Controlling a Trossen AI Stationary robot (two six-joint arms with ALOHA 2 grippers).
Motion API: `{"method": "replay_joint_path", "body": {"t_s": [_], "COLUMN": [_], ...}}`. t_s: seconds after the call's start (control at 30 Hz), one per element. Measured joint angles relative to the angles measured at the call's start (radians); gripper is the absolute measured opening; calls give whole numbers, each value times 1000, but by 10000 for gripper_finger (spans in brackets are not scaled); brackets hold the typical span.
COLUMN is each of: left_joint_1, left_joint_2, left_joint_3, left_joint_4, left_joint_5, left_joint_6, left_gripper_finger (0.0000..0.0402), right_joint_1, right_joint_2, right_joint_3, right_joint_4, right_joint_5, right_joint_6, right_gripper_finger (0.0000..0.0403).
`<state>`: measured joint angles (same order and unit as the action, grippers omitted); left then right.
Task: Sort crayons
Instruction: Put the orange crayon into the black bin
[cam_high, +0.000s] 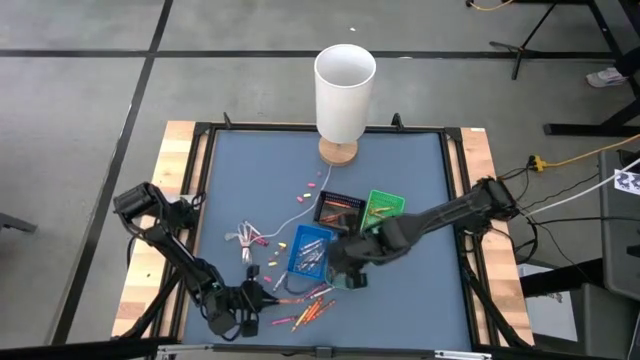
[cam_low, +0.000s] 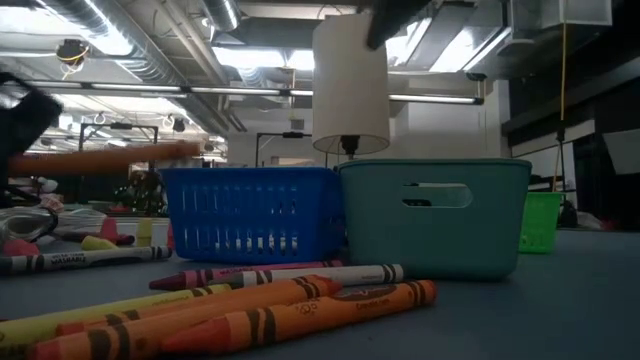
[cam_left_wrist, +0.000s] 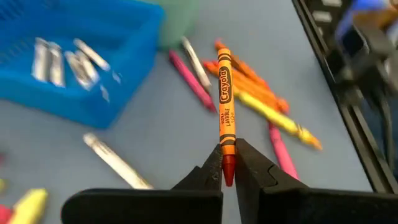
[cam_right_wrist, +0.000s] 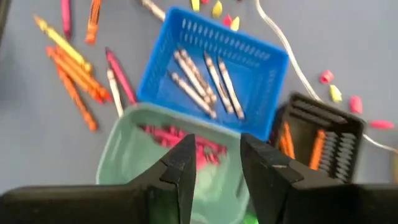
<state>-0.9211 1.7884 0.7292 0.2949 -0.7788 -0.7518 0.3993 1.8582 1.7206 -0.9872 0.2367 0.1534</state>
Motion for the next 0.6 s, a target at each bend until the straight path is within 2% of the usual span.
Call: {"method": "replay_joint_path", "body": {"t_s": [0.27, 0.6], "left_joint_1": [113, 354], "left_joint_2": [-38, -40], "left_joint_3": [1, 1], "left_joint_4": [65, 303], "left_joint_5": [-101, 10], "left_joint_6": [42, 346], "left_gripper_finger": [2, 2], "right_joint_1": [118, 227], "right_joint_2": [-49, -60], "right_joint_3": [0, -36], "right_joint_4": [-155, -258], "right_joint_5": [159, 253], "right_joint_6": [81, 137], "right_gripper_finger": [124, 124]}}
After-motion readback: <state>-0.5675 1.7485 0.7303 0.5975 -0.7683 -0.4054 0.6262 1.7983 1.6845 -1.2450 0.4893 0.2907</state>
